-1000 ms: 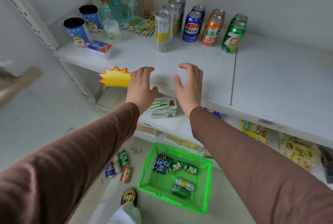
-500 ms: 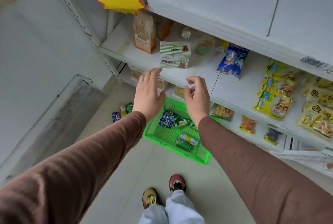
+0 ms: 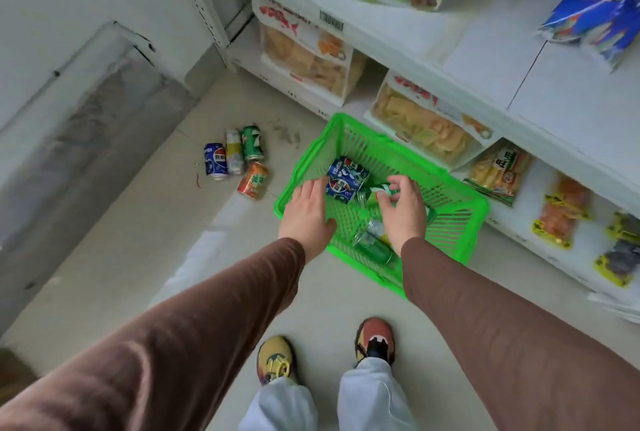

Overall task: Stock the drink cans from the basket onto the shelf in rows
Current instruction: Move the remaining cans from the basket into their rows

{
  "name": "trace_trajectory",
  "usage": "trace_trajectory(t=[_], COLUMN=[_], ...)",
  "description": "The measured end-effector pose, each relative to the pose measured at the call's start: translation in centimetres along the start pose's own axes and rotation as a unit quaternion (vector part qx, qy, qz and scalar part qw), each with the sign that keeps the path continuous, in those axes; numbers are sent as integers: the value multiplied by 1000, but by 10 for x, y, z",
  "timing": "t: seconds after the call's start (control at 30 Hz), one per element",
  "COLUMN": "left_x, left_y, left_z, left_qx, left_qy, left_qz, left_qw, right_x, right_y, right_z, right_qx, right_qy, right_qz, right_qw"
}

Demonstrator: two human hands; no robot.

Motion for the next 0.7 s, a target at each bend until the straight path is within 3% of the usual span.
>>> trace_trajectory(t=[0.4, 0.7], left_x=[-128, -159], left_y=[-113, -151], left_z=[-71, -96], left_qx=[27, 25], left_qy=[-57, -57], left_qz=[-55, -49], left_qw=[996, 997], right_x=[-145, -196], right_y=[-119, -165], right_z=[90, 113], right_qx=[42, 44], right_qy=[198, 243], right_qz=[-159, -122], right_qw=[966, 961])
Point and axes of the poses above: each hand's wrist, its own y-axis away from the middle knuckle, its own x-axis out of the back of the hand, z = x × y, the point moved 7 cm from there along -y, towards the middle knuckle, and after that the axes turned 6 degrees about -z, right-handed, at the moved point
